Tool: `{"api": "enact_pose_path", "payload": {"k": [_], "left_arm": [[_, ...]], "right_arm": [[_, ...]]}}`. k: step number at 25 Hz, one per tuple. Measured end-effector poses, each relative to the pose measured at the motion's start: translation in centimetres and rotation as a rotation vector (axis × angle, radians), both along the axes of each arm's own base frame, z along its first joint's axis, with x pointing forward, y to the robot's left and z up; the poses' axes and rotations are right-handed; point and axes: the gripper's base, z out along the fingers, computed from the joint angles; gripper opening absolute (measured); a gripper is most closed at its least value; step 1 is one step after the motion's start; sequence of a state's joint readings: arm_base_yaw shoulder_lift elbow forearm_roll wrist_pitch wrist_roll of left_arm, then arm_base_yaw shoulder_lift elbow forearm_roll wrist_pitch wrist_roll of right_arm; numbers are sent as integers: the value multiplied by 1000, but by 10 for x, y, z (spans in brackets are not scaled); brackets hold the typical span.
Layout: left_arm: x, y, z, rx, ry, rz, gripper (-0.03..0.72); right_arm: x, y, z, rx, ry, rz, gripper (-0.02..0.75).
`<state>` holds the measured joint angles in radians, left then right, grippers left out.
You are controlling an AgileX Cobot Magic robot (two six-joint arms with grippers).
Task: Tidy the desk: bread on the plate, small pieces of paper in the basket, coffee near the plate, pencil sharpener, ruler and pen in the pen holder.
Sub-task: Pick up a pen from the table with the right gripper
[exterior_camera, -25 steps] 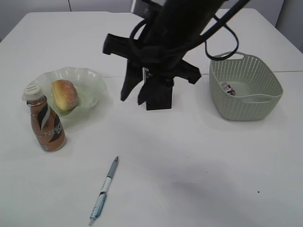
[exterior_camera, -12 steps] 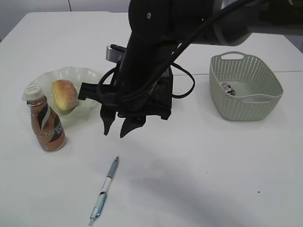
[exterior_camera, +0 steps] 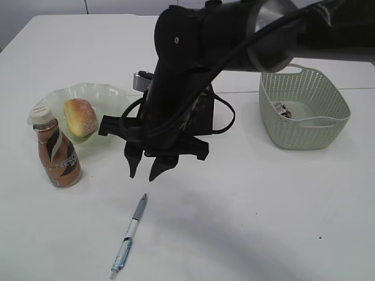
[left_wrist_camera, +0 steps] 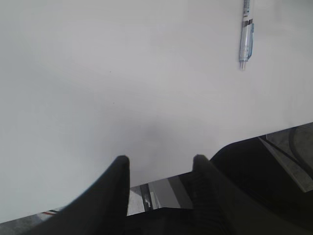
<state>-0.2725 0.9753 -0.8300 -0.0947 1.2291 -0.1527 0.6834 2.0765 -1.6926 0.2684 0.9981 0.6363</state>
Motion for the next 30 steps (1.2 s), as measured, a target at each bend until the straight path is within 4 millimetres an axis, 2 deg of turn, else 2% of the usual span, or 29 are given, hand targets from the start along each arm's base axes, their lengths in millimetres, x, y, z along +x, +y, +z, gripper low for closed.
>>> {"api": "enact_pose_path", "payload": {"k": [7,17,24,30], "left_arm": [[0,0,0,2,-1,-6,307],[2,-4,-2,-33,23,-23,307],[4,-5,-4,-28,37,-25,307],[4,-5,-4,-29,37,-28,307]], "right_arm": [[-1,-1,-1,-19,-5,40,264],[-2,-17,-5,-205,-7,132,263],[-4,-17,-5,-202,13,131,262],[-3,-14,-5,-164,21,48,262]]}}
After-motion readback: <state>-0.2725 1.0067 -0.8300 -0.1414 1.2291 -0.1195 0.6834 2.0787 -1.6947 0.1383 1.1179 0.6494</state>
